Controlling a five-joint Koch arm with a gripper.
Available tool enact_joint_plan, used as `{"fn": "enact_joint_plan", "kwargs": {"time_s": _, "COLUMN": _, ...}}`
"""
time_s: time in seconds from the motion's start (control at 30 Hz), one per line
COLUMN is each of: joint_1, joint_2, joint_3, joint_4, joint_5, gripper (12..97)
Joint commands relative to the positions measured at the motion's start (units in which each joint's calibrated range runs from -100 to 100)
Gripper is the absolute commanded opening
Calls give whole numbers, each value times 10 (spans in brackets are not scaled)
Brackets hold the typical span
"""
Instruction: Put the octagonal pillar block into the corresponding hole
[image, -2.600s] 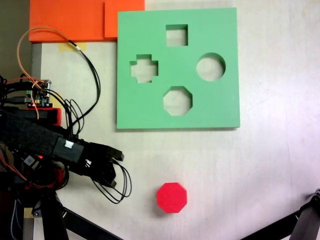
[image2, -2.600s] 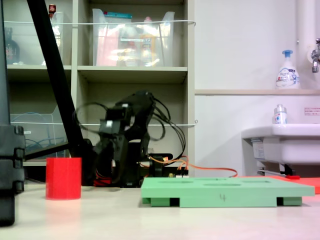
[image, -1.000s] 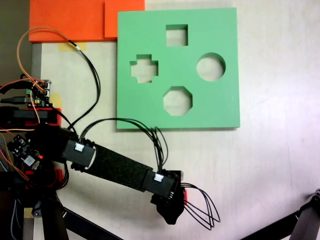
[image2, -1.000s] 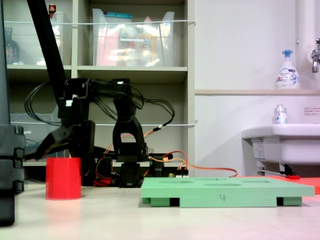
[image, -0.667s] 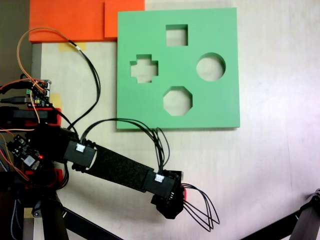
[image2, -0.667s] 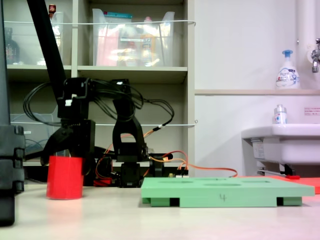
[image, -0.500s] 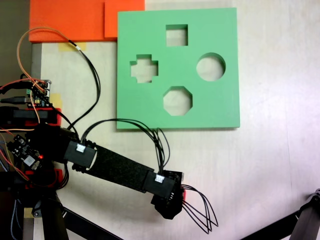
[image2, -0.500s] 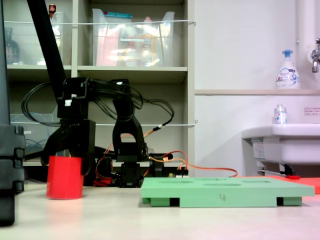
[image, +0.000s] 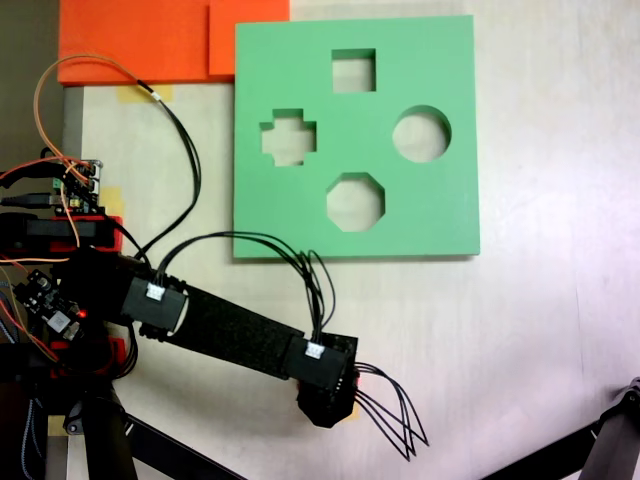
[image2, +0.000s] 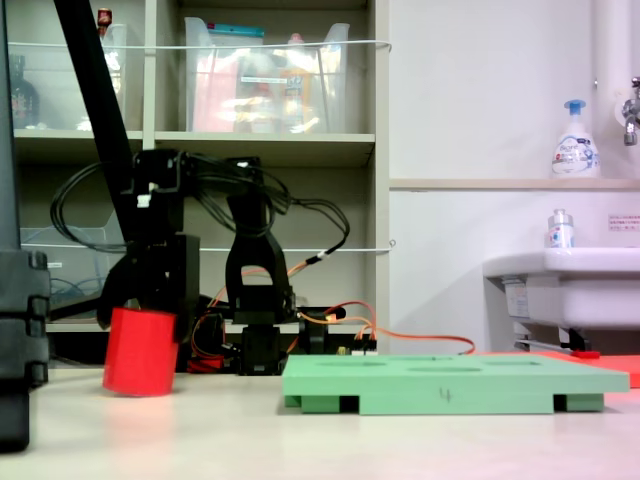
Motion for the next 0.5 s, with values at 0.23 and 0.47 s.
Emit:
{"fn": "enact_joint_plan", "kwargs": {"time_s": 0.23, "joint_1": 53, "joint_2": -212, "joint_3": 93, "joint_4": -40, "joint_5": 64, "gripper": 419}}
{"fn": "enact_joint_plan", "kwargs": {"time_s": 0.47, "joint_1": 126, "joint_2": -243, "joint_3": 127, "joint_4": -40, "joint_5": 146, "gripper": 419}}
